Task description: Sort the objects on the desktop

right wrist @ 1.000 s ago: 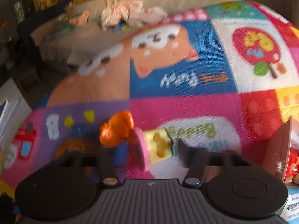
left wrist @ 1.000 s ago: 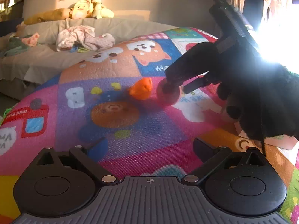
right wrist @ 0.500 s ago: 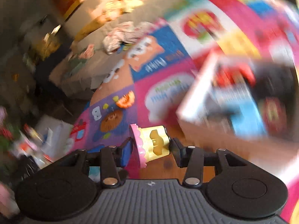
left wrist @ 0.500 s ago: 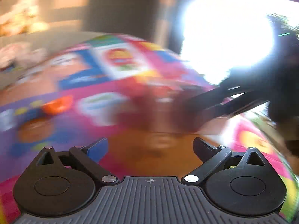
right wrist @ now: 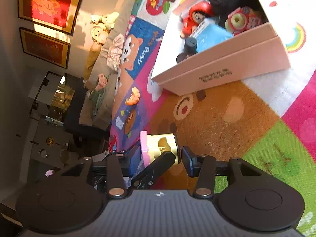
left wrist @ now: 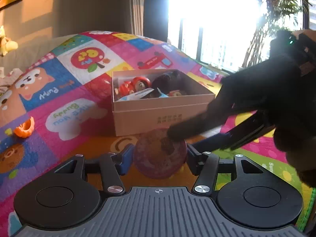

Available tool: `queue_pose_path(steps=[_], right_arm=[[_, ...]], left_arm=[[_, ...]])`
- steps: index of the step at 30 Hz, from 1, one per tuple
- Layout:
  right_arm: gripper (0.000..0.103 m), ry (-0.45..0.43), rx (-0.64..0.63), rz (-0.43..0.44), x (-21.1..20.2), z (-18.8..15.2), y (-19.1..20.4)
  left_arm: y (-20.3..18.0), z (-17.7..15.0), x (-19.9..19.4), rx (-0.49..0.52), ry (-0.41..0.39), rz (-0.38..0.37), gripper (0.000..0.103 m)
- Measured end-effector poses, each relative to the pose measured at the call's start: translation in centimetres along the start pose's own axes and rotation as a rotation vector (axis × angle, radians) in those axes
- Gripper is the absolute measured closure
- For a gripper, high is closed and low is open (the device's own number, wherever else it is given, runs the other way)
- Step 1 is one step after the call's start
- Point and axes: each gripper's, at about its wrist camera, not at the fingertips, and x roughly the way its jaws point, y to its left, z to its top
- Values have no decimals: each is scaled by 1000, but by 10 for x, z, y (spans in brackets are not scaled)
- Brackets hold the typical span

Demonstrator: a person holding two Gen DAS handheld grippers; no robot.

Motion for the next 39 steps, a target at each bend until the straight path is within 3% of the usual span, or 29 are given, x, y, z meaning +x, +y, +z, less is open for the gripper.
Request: queue_pose_path(steps=[3,9,11,14,17,20,22,24,28,32,39], right_arm=[[32,-71,-19,-22,-17,1,-2],[13,-275,-205,-272,-46,-7,14],[6,-313,-271,-344,-50,-12,19],[3,-338,-329,-414,-54,-20,21],[2,-359,-404,-498,-54,-34,22],[0,-385,-536,-592,-51,-55,27],[0,-386,-630,-659,-40,-68,30],[0,-380,-677,-693,-33,-77,30],[0,-353,-638,-681,-30,-77,25],[0,-360,-666,-671,-25,-70,34],[0,-323,-708,-553,-5,-60,62]], left_arm=[[-6,-3,3,55,31,36,43],[-13,-15,16,117,98,51,42],[-12,-18,13,103,116,28,23],[-5,-19,-1,86,89,-8,12],[24,-9,-13,21,39,33,2],[71,3,-11,-128,27,151,3],[102,8,-10,-252,13,149,3],[115,10,-9,-311,11,123,3],[103,8,-7,-248,19,99,3],[91,-6,-7,-208,79,52,2],[58,-32,-20,-71,143,34,3]])
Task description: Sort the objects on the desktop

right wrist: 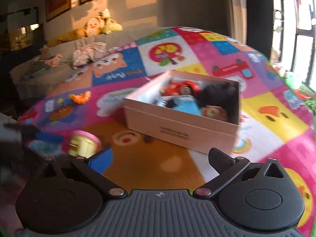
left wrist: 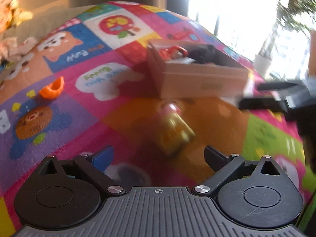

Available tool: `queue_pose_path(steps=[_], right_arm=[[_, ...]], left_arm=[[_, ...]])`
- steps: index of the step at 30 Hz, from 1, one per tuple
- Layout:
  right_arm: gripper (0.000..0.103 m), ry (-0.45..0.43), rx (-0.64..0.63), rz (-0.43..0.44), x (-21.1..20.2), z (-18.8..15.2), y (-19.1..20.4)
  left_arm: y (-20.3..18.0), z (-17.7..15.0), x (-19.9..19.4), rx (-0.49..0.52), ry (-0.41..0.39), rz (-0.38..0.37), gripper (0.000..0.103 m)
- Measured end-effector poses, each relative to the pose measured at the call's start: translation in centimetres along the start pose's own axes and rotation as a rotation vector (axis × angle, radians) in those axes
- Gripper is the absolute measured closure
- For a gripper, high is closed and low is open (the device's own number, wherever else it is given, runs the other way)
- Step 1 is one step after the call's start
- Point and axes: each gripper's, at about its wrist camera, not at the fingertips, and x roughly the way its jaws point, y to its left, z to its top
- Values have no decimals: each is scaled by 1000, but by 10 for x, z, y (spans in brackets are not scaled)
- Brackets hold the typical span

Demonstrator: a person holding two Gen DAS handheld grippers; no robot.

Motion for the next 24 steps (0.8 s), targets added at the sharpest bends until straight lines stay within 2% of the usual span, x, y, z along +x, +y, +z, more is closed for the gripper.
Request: queue_pose_path(steps=[4,8,11,13,14,16,18,20,24], right_arm=[[0,71,55,198,13,24,11],[14,222,3,256,52,52,40],[17,340,6,339,83,65,58],[30,393,-43,355,97,66,74],[45,420,-73,350,103,65,81],[47,445,-78,339,108,63,82],[47,394,-86,326,95,62,77],[47,294,-133,274,74,58,69],[47,39,-282,68,32,35,50]], left_arm=[[2,-8,-16,3,-4,31,2],[8,-13,-26,-6,4,67,2],[12,-17,-33,-14,-5,87,2],[17,-19,-37,-33,-8,95,2],[20,-20,-38,-42,-9,99,2],[25,-22,-39,-59,-11,106,2],[28,-24,-40,-75,-12,107,2],[31,-24,-38,-87,-12,107,2],[31,-21,-28,-98,-10,88,2]])
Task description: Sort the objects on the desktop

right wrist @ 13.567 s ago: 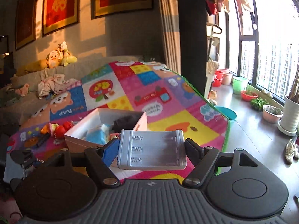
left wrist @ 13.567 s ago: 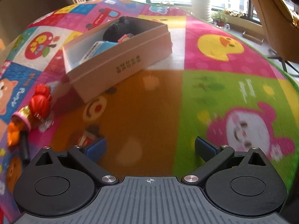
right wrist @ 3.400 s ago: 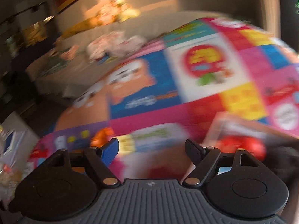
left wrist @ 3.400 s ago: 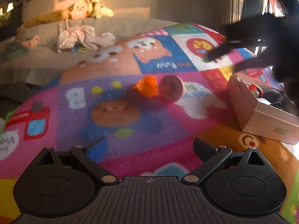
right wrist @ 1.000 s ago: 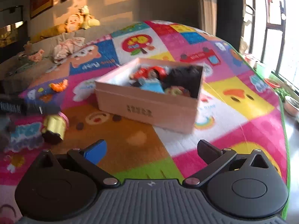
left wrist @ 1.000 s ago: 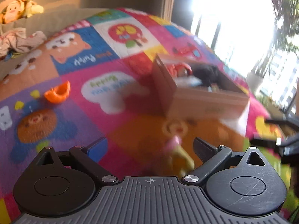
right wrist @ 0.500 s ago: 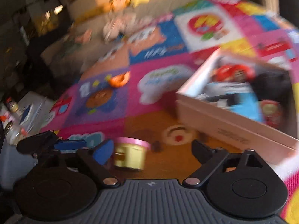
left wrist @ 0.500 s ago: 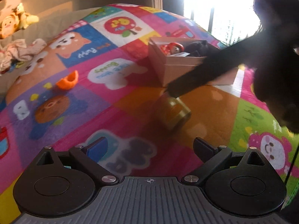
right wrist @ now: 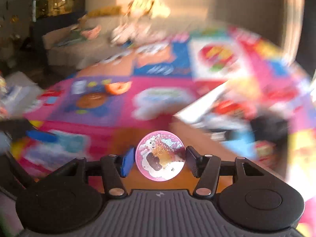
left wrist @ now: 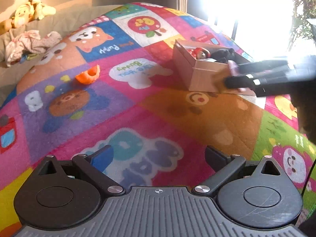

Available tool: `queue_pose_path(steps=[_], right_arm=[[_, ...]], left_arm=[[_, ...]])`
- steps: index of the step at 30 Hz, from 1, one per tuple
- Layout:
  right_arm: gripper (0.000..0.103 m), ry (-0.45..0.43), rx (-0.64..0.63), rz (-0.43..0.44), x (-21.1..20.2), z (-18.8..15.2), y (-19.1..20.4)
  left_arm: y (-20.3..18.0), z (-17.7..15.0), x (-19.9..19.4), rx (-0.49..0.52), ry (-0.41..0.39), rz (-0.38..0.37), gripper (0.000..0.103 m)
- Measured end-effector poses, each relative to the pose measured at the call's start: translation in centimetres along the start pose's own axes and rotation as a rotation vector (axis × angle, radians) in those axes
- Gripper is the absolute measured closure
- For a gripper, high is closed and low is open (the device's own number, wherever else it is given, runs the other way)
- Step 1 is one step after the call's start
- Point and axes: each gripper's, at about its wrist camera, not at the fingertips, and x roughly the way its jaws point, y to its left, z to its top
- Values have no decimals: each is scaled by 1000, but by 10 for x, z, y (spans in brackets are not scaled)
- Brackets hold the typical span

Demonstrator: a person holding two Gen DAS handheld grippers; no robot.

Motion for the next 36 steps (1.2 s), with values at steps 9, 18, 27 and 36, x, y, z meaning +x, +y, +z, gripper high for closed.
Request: queue_pose_path(steps=[9,18,27,36], right_arm=[[48,46,18,-205,-2,-43,-26],[0,8,199,-172,-34,-66,-34],[0,-74,412,-279,-58,-104,-37],[0,-29,556,-237,-49,-112,-59]], left_arm=[[-15,14,20,13,10,-2,2],[44,55,49,-165,-62,278,2],[77,112,115,-221,-76,436,7],[74,116,141,-184,-9,471,54]])
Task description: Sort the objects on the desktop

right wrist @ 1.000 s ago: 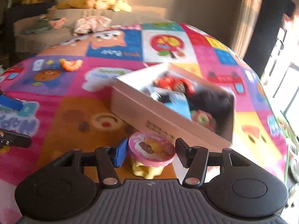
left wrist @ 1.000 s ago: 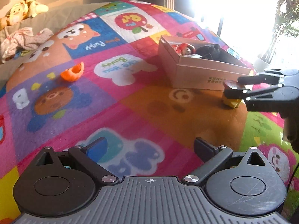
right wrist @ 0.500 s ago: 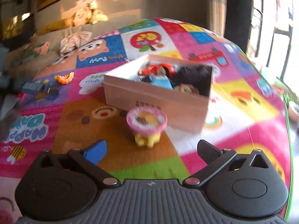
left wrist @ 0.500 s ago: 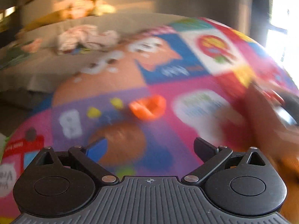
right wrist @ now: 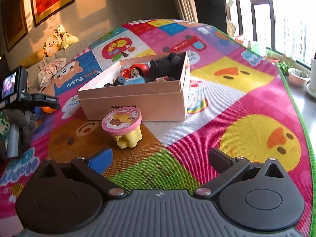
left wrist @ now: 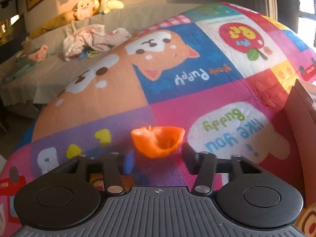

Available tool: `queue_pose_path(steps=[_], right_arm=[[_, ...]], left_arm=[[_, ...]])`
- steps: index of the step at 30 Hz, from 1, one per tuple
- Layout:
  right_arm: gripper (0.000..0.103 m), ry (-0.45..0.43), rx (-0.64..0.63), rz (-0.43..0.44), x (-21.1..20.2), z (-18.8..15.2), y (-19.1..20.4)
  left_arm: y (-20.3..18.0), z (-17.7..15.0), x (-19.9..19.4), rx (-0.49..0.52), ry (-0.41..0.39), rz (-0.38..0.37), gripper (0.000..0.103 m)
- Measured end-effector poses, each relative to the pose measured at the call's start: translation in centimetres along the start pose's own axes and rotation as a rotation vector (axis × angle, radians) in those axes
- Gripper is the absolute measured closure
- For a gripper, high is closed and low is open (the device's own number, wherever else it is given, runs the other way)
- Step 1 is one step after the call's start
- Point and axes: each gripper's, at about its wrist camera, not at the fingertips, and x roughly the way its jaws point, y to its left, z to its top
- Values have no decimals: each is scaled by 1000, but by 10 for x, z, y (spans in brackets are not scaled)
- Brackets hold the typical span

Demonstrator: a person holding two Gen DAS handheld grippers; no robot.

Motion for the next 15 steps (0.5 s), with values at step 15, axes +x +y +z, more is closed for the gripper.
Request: queue_pose_path(steps=[15], right_arm=[[0,75,19,2,11,0,0]], left_arm=[[-45,-84,-140,284,-60,-462,55]])
